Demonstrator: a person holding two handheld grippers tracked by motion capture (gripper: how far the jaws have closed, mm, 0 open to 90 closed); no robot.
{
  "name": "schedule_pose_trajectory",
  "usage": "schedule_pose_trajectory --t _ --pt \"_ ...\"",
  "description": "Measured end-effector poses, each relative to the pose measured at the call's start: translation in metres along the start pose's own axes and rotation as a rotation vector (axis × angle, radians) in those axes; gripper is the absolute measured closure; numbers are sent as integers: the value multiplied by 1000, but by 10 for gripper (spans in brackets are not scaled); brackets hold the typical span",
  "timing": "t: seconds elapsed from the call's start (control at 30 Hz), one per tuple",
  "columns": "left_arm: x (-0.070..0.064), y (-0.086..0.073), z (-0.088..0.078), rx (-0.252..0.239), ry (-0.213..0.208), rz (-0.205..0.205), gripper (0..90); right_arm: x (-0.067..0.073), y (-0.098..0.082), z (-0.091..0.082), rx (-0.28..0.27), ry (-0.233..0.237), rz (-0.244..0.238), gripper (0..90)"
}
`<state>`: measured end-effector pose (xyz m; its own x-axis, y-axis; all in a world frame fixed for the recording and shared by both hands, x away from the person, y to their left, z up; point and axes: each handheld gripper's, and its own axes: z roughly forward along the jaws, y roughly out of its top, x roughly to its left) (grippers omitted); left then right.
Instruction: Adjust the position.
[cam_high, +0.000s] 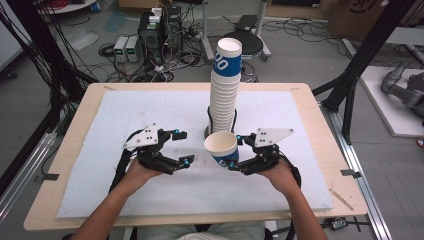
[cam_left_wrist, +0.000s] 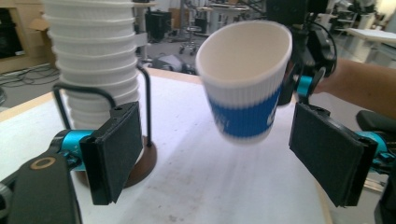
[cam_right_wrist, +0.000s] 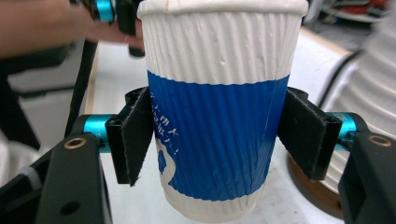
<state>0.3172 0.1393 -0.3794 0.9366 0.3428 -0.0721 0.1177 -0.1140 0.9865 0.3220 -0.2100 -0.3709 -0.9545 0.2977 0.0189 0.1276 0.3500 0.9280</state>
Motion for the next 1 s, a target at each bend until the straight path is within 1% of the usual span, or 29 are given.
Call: schedule_pose_trajectory --t 0.1,0.2,0.27,0.3,0.4,0.47,0.5,0.53,0.63,0.67,0.77,0.83,0.87,0.9,1.0 --pt "3 -5 -6 -5 26 -4 174 -3 -10 -12 -67 -36 35 308" --pt "7 -8 -12 -10 53 -5 174 -6 -20 -23 -132 -71 60 307" --pt "9 -10 -16 -16 70 -3 173 -8 -24 -31 -171 -98 63 306" --pt "10 -10 -19 -17 81 -4 173 -9 -26 -34 -187 -108 72 306" --pt "15 -13 -25 -30 126 -6 172 -11 -28 -45 -232 -154 77 304" --pt "18 -15 -29 -37 150 -9 172 -12 -30 -50 -248 -179 79 303" --pt "20 -15 -31 -36 165 -4 172 -12 -31 -52 -257 -189 80 303" --pt "22 -16 -34 -42 181 -5 172 -12 -32 -55 -258 -200 91 303" --pt "27 -18 -41 -57 223 -6 171 -13 -38 -62 -264 -234 96 303" --pt "28 -18 -44 -65 232 -12 171 -13 -40 -65 -262 -247 105 303" --pt "31 -20 -50 -75 268 -7 171 -15 -45 -72 -264 -279 114 303" --pt "32 -21 -53 -68 286 0 171 -16 -48 -75 -255 -302 116 303" --pt "33 -23 -54 -69 291 -4 171 -16 -49 -76 -252 -308 124 303" --pt "33 -23 -55 -69 296 -3 172 -17 -51 -77 -253 -316 120 303" --pt "35 -26 -58 -64 305 -6 171 -17 -53 -78 -248 -320 133 302"
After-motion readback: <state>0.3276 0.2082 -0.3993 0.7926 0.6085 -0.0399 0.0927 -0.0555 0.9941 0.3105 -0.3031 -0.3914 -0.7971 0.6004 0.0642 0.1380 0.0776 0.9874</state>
